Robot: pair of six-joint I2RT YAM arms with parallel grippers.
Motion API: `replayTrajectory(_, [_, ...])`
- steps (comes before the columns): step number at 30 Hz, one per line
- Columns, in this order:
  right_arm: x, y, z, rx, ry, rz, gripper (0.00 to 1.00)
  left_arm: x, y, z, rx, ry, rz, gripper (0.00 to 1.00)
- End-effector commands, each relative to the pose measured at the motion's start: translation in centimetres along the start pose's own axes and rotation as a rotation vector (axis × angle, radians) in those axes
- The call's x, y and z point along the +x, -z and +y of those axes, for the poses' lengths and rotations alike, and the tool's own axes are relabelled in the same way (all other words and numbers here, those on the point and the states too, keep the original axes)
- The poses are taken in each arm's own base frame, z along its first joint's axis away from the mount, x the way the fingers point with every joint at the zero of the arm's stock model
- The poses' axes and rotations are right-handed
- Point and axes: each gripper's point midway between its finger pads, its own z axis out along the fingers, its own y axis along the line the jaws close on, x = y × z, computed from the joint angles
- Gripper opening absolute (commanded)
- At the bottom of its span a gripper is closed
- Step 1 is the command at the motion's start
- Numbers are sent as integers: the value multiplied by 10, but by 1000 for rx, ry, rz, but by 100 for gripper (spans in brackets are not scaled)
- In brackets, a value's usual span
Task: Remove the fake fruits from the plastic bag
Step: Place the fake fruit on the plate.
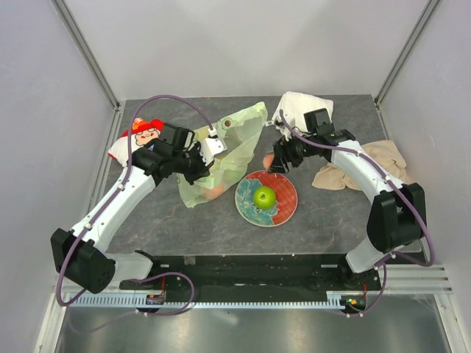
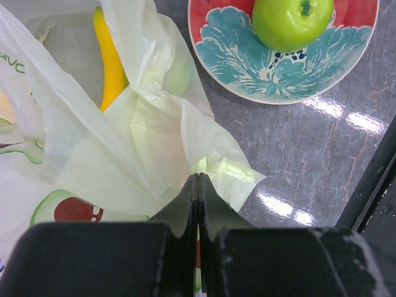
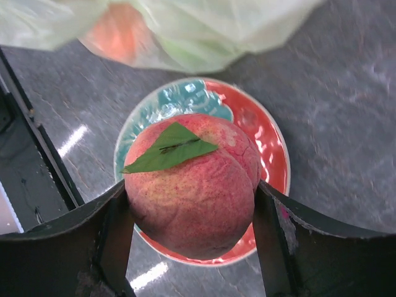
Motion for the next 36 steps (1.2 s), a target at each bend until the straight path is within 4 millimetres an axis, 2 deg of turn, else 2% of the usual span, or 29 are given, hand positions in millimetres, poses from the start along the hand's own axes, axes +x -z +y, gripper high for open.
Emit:
replayTrajectory(1, [36,2,-9,8,-11,78,54,-24,4,11,-31,2,-79,2])
replayTrajectory(5, [63,-13,-21,16,-72,153,54,-25,9,12,-46,-8,-83,2])
replayTrajectory(8, [86,-15,-25,23,-82,213,55,-22,11,13,-57,-8,-81,2])
replayTrajectory(13, [103,-17,-33,43,-111,252,57,-18,13,12,-52,15,-86,2])
replayTrajectory(18, [107,-26,-40,39,-140,271,69,-20,12,14,-52,14,-90,2])
replayTrajectory(20, [107,-28,-44,51,-145,278,77,-20,11,16,-52,17,-89,2])
replayTrajectory(22, [104,-26,-45,60,-144,274,98,-22,11,16,-47,15,-93,2])
replayTrajectory(25, [87,-14,-48,84,-121,235,98,-23,11,16,-46,11,-94,2])
replayTrajectory(26, [72,-6,-47,99,-94,203,98,-22,11,15,-44,10,-92,2])
replayTrajectory(27, [69,1,-46,106,-97,202,98,-20,12,14,-39,6,-88,2])
replayTrajectory(29, [39,20,-41,119,-31,146,98,-18,14,10,-29,5,-84,2])
replayTrajectory(30, [33,26,-35,108,-17,138,98,-16,16,7,-21,3,-79,2])
replayTrajectory(31, [13,37,-29,113,25,91,98,-15,17,4,-13,6,-78,2])
replayTrajectory(34, [-25,46,-12,66,53,-19,98,-5,20,-7,19,-3,-55,2])
replayTrajectory(36, [-50,40,-7,43,51,-84,98,3,22,-13,26,1,-41,2])
